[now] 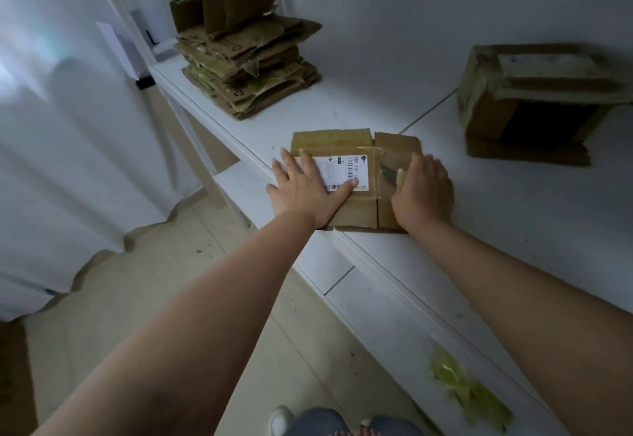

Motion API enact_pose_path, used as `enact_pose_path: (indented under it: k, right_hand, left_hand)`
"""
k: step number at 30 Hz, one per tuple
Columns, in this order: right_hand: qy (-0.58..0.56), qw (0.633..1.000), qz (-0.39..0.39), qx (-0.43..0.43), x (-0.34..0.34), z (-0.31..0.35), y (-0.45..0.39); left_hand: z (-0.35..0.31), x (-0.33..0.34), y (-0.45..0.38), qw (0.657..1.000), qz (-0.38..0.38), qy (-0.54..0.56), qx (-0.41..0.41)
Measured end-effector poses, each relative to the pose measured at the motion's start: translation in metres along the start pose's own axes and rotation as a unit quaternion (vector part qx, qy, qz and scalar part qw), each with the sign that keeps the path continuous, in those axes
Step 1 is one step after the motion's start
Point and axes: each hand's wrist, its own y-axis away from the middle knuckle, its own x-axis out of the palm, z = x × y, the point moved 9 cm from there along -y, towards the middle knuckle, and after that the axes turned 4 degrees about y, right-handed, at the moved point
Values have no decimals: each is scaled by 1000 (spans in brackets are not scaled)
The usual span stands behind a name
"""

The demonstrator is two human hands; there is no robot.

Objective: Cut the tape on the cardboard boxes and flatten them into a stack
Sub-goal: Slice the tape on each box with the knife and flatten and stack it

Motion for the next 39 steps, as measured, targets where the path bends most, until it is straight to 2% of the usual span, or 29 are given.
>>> enact_pose_path:
  k: [3, 6, 9, 12, 15, 17, 21, 28, 34, 39]
  right_hand:
    - [3, 1000, 13, 29, -9, -1, 3]
    - [-16, 998, 28, 48, -10, 4, -1]
    - [-49, 992, 50, 108, -9, -2, -9]
    - [-97, 982, 75, 146, -2, -2, -15]
    - [-121, 980, 74, 138, 1, 20, -25]
    - [-125, 980, 46, 145, -6, 37, -35]
    - [-133, 976, -57, 164, -37, 74, -65]
    - [-161, 951, -199, 171, -70, 171, -119]
    - [-191, 939, -239, 159, -91, 268, -161]
    - [-215, 946, -210, 126, -82, 332, -194]
  left_hand:
    - [11, -10, 7, 998, 1, 41, -44]
    - [9, -22, 10, 997, 6, 46, -56]
    - [7, -33, 11, 997, 8, 58, -56]
    - [9, -61, 6, 999, -42, 28, -14]
    - [5, -102, -10, 990, -123, -40, 51]
    - [0, -129, -26, 978, -173, -61, 97]
    - [4, -175, -69, 959, -232, -53, 154]
    - [45, -263, -159, 935, -272, -34, 227]
    - [103, -327, -247, 935, -251, 7, 252]
    - [144, -346, -315, 949, -205, 59, 233]
